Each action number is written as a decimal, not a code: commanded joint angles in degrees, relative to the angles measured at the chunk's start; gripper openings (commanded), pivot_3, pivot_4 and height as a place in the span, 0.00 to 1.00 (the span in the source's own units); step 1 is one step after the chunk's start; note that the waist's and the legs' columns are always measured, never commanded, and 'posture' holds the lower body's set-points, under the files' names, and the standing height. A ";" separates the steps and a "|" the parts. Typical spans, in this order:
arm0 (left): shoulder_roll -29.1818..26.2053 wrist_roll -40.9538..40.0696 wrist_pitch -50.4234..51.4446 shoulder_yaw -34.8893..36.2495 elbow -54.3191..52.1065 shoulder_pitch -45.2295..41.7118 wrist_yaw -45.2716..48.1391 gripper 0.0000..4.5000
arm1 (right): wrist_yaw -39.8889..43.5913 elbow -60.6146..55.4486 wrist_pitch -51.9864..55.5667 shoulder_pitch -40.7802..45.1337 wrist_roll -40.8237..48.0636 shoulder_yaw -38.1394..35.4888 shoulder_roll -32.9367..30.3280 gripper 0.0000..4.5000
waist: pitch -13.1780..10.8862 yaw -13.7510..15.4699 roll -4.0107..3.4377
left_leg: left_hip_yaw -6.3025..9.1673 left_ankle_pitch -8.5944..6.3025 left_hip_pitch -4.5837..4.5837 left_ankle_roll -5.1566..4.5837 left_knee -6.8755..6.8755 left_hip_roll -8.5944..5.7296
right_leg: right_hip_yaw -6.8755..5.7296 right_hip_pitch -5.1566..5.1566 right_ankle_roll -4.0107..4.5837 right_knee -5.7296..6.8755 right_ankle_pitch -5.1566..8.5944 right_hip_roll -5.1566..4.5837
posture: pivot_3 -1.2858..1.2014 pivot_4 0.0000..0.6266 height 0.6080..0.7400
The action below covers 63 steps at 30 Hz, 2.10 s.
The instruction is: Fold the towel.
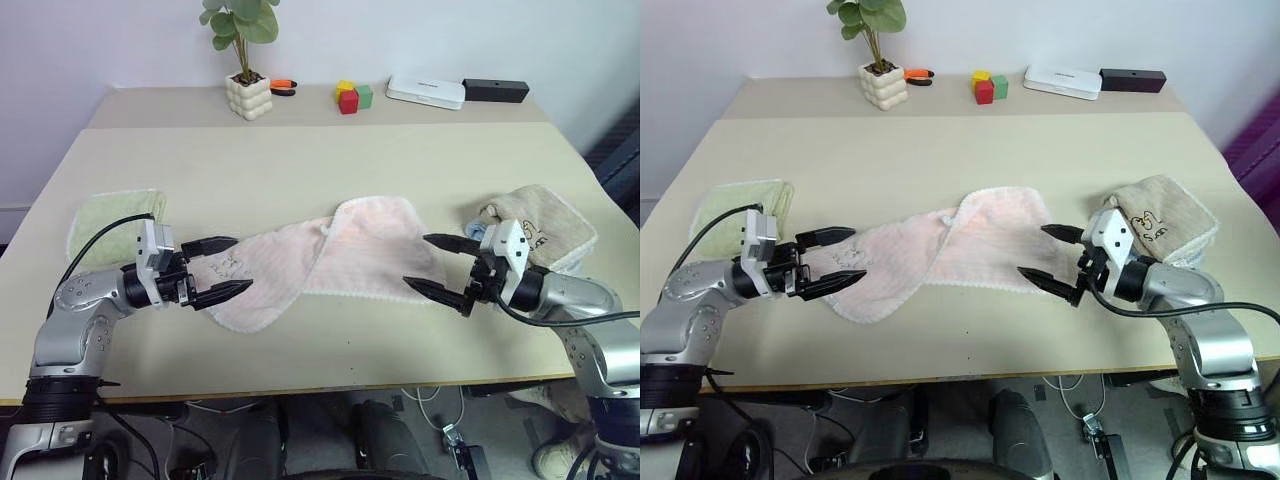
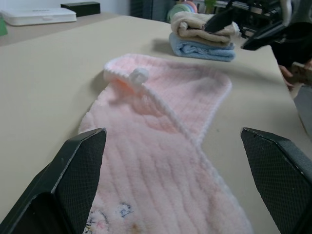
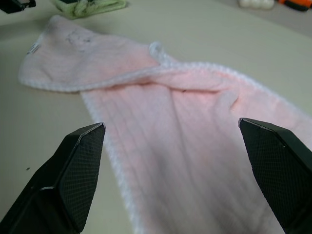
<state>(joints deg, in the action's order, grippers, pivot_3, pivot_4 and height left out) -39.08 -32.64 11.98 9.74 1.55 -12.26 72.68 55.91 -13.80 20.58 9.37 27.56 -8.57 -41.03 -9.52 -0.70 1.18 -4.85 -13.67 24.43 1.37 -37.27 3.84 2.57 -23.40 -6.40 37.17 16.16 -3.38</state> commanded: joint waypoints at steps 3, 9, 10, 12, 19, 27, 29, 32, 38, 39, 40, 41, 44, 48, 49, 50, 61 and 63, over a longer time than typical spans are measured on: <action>-1.56 -1.43 1.32 -0.22 -4.06 1.74 2.39 1.00 | -0.23 -0.24 -0.95 1.96 0.03 0.25 0.25 0.99 | 0.00 0.07 0.00 | 0.00 0.00 0.00 0.00 0.01 0.00 | 0.00 0.00 0.00 0.00 0.00 0.00 | 0.52 0.24 0.96; -3.20 -0.13 0.02 -2.39 -5.04 2.58 7.11 1.00 | -1.61 -2.31 -0.29 1.01 0.41 0.31 0.54 0.99 | 0.00 0.11 0.00 | 0.00 0.00 0.01 0.00 -0.01 -0.01 | -0.01 0.01 0.07 0.00 0.03 -0.03 | 0.52 0.24 0.96; -4.03 1.11 -1.00 -3.06 -4.45 2.31 8.13 1.00 | -1.50 -1.99 -0.50 1.10 0.43 0.42 0.63 0.99 | 0.00 0.06 0.00 | 0.00 0.00 0.01 0.00 -0.01 -0.01 | 0.00 0.01 0.10 0.00 0.06 -0.03 | 0.52 0.24 0.96; -6.17 4.39 -4.76 -4.32 -2.90 2.39 10.66 1.00 | -1.73 -1.42 -0.92 1.95 0.10 1.23 1.21 0.99 | 0.00 0.01 -0.01 | 0.01 0.00 0.00 0.00 0.00 0.00 | -0.01 0.00 0.11 0.00 0.06 -0.01 | 0.52 0.24 0.96; -6.21 10.35 -15.68 -7.32 -1.30 4.91 11.79 1.00 | -3.31 0.00 -2.09 7.11 -1.46 5.80 6.10 0.99 | 0.00 -0.08 -0.02 | -0.03 0.00 0.00 0.00 0.04 0.01 | 0.02 -0.03 0.16 -0.01 0.09 -0.02 | 0.52 0.24 0.96; -3.52 14.63 -19.03 -9.41 -2.31 6.91 5.13 1.00 | -2.96 1.22 -3.72 10.25 -1.83 8.00 8.90 0.99 | 0.01 0.03 -0.01 | -0.04 0.00 0.01 0.00 -0.04 -0.02 | 0.01 0.00 0.17 0.00 0.09 -0.08 | 0.52 0.24 0.96; -3.37 17.08 -20.62 -10.40 -0.81 6.73 3.64 1.00 | -3.19 1.24 -3.94 10.73 -2.01 8.44 9.70 0.99 | 0.01 0.01 -0.01 | -0.03 0.00 0.00 0.00 -0.01 0.00 | 0.01 -0.03 0.11 0.03 0.05 -0.05 | 0.52 0.24 0.96; -3.91 21.26 -23.27 -12.97 1.10 7.04 2.75 1.00 | -3.47 1.20 -4.28 10.88 -2.32 8.85 10.68 0.99 | 0.01 0.02 -0.02 | -0.03 0.00 0.00 0.00 0.01 0.00 | 0.01 -0.03 0.09 0.02 0.05 -0.04 | 0.52 0.24 0.96; -5.09 20.65 -20.32 -14.17 1.51 8.13 2.51 0.60 | -4.58 0.72 -4.76 10.60 -2.81 9.48 11.74 1.00 | 0.07 0.13 -0.09 | -0.04 0.00 -0.05 0.00 -0.01 -0.01 | 0.01 0.03 0.17 0.03 0.09 -0.07 | 0.52 0.24 0.96; -5.14 20.43 -20.25 -14.24 1.20 8.22 2.61 0.50 | -4.77 1.02 -5.05 10.54 -2.91 9.33 11.85 1.00 | 0.07 0.09 -0.09 | -0.04 0.00 -0.05 0.00 -0.01 0.00 | 0.01 0.03 0.18 0.03 0.09 -0.07 | 0.52 0.24 0.96; -5.21 20.22 -20.06 -14.17 0.96 8.29 2.67 0.40 | -5.15 1.30 -5.37 10.46 -3.22 9.28 12.02 1.00 | 0.07 0.09 -0.10 | -0.04 0.00 -0.06 0.00 -0.01 0.00 | 0.01 0.03 0.18 0.04 0.09 -0.07 | 0.52 0.24 0.96; -5.13 20.08 -19.93 -13.89 0.90 8.15 2.34 0.29 | -6.05 2.13 -6.29 10.61 -4.28 9.25 12.30 1.00 | 0.07 0.08 -0.10 | -0.04 0.00 -0.06 0.00 -0.01 0.00 | 0.01 0.03 0.18 0.04 0.09 -0.07 | 0.52 0.24 0.96; -5.39 19.30 -19.70 -13.01 1.85 7.54 2.24 0.01 | -9.11 5.27 -8.76 11.93 -7.15 8.88 13.48 1.00 | 0.08 -0.02 -0.10 | -0.04 0.00 -0.07 0.00 0.00 0.00 | 0.01 0.03 0.17 0.04 0.09 -0.06 | 0.52 0.24 0.96; -5.71 16.17 -20.41 -10.42 3.36 6.38 2.69 0.01 | -13.87 11.79 -11.23 15.33 -12.07 8.75 13.97 1.00 | 0.08 -0.10 -0.10 | -0.06 0.00 -0.06 0.00 0.01 0.00 | 0.01 -0.01 0.15 0.06 0.08 -0.04 | 0.52 0.24 0.96; -5.66 14.23 -19.58 -9.37 3.16 5.99 3.06 0.01 | -15.03 13.73 -11.99 16.28 -13.05 8.45 14.04 1.00 | 0.07 -0.13 -0.10 | -0.05 0.00 -0.06 0.00 0.00 0.01 | 0.01 -0.01 0.16 0.07 0.08 -0.03 | 0.52 0.24 0.96; -5.68 12.19 -18.79 -7.94 2.95 5.58 3.18 0.01 | -16.78 15.93 -11.98 17.60 -14.02 8.01 14.17 1.00 | 0.07 -0.14 -0.09 | -0.06 0.00 -0.06 0.00 0.00 0.01 | 0.01 -0.03 0.16 0.08 0.08 -0.03 | 0.52 0.24 0.96; -5.40 3.16 -14.63 1.34 1.54 3.93 2.24 0.01 | -27.96 39.23 -3.97 31.97 -18.45 6.61 16.61 1.00 | 0.04 -0.51 -0.12 | -0.11 0.01 -0.03 0.00 0.06 0.02 | 0.03 -0.09 0.02 0.07 0.00 -0.04 | 0.52 0.24 0.96; -5.38 3.49 -14.23 1.41 1.04 4.47 1.74 0.01 | -28.26 42.65 -3.91 34.23 -17.90 5.94 17.65 1.00 | 0.04 -0.59 -0.12 | -0.12 0.00 -0.03 0.00 0.11 0.02 | 0.04 -0.11 0.01 0.06 0.00 -0.03 | 0.52 0.24 0.96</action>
<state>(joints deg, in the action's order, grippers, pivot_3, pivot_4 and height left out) -43.96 -28.16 -2.65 9.83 4.12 -8.21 74.77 28.11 27.91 16.89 41.53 9.25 -1.02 -23.75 -9.48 -1.29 1.07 -4.98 -13.66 24.40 1.37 -37.13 3.86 2.62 -23.54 -6.38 37.24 16.16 -3.41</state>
